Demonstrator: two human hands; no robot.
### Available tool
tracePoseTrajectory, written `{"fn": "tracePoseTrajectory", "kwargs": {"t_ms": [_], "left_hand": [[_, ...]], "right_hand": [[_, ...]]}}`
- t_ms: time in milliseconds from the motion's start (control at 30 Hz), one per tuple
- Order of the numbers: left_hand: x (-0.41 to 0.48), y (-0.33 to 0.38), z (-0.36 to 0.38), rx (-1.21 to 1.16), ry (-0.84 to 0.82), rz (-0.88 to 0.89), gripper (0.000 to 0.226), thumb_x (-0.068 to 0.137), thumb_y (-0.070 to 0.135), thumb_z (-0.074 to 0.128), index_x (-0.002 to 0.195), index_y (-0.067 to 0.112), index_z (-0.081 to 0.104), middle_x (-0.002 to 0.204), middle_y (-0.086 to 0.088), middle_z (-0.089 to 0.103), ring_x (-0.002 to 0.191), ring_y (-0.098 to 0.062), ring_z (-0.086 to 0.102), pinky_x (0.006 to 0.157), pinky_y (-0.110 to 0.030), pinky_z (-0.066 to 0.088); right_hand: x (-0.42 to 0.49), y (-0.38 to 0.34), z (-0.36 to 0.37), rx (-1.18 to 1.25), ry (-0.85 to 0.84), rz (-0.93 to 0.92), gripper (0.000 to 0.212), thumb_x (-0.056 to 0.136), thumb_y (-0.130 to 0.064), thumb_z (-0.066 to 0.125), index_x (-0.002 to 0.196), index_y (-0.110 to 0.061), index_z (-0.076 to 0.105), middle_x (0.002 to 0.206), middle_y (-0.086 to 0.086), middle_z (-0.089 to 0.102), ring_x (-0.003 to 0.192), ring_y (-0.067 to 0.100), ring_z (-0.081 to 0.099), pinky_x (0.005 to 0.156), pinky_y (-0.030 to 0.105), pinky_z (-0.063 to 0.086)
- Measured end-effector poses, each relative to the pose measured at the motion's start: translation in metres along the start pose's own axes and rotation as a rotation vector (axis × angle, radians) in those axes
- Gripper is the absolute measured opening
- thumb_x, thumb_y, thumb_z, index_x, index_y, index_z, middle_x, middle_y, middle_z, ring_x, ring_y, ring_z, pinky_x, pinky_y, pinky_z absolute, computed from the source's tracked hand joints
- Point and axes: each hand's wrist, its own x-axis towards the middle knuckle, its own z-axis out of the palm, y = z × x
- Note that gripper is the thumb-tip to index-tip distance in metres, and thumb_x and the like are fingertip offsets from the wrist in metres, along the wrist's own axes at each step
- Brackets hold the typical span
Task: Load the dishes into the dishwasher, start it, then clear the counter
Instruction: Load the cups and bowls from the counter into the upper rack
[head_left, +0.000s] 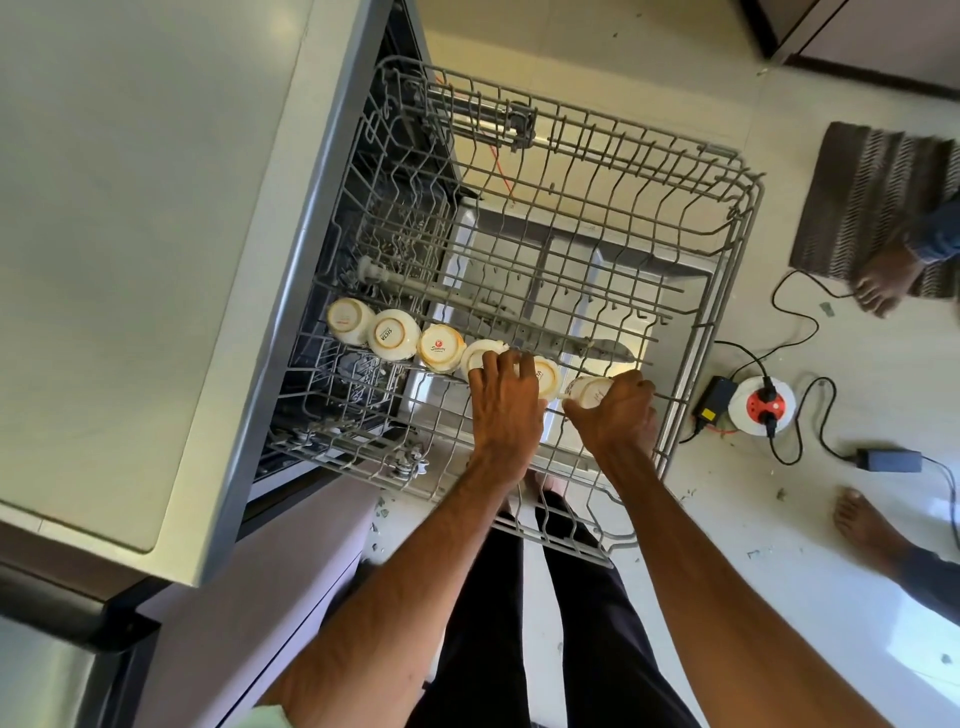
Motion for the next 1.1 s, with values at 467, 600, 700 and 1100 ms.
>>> {"fn": "tracePoseTrajectory", "kwargs": {"t_ms": [467, 600, 700, 1100], "left_hand": [[0.001, 0.0, -0.002, -0.043, -0.038, -0.015, 0.064, 0.077, 0.037, 0.081, 0.132, 0.016, 0.056, 0.133, -0.006, 0.058, 0.123, -0.027, 0.047, 0.098, -0.042, 0.042], [-0.003, -0.003, -0.011, -0.143, 0.008, -0.007, 0.064, 0.076, 0.036, 0.082, 0.131, 0.016, 0.055, 0.133, -0.006, 0.057, 0.124, -0.026, 0.047, 0.099, -0.041, 0.043], [-0.014, -0.008, -0.028, -0.224, 0.072, 0.01, 0.061, 0.078, 0.032, 0.08, 0.131, 0.014, 0.055, 0.132, -0.006, 0.058, 0.123, -0.026, 0.048, 0.098, -0.04, 0.045], [-0.134, -0.075, -0.207, -0.441, 0.464, -0.047, 0.03, 0.092, 0.018, 0.065, 0.121, 0.012, 0.061, 0.121, -0.003, 0.061, 0.112, -0.026, 0.054, 0.097, -0.039, 0.046]], "right_hand": [[-0.014, 0.004, 0.009, 0.16, 0.062, -0.048, 0.074, 0.076, -0.031, 0.085, 0.132, -0.008, 0.041, 0.128, 0.017, 0.047, 0.111, 0.035, 0.057, 0.083, 0.041, 0.052], [-0.029, -0.001, 0.006, 0.226, 0.13, -0.069, 0.071, 0.079, -0.02, 0.081, 0.135, -0.003, 0.041, 0.132, 0.02, 0.042, 0.116, 0.034, 0.05, 0.083, 0.034, 0.044], [-0.047, -0.015, -0.003, 0.28, 0.163, -0.109, 0.064, 0.077, -0.012, 0.08, 0.131, -0.003, 0.047, 0.132, 0.019, 0.042, 0.114, 0.03, 0.049, 0.079, 0.028, 0.037], [-0.18, -0.144, -0.101, 0.446, -0.079, -0.593, 0.015, 0.084, -0.011, 0.07, 0.098, -0.018, 0.069, 0.104, 0.002, 0.066, 0.091, 0.013, 0.062, 0.074, 0.029, 0.053]]}}
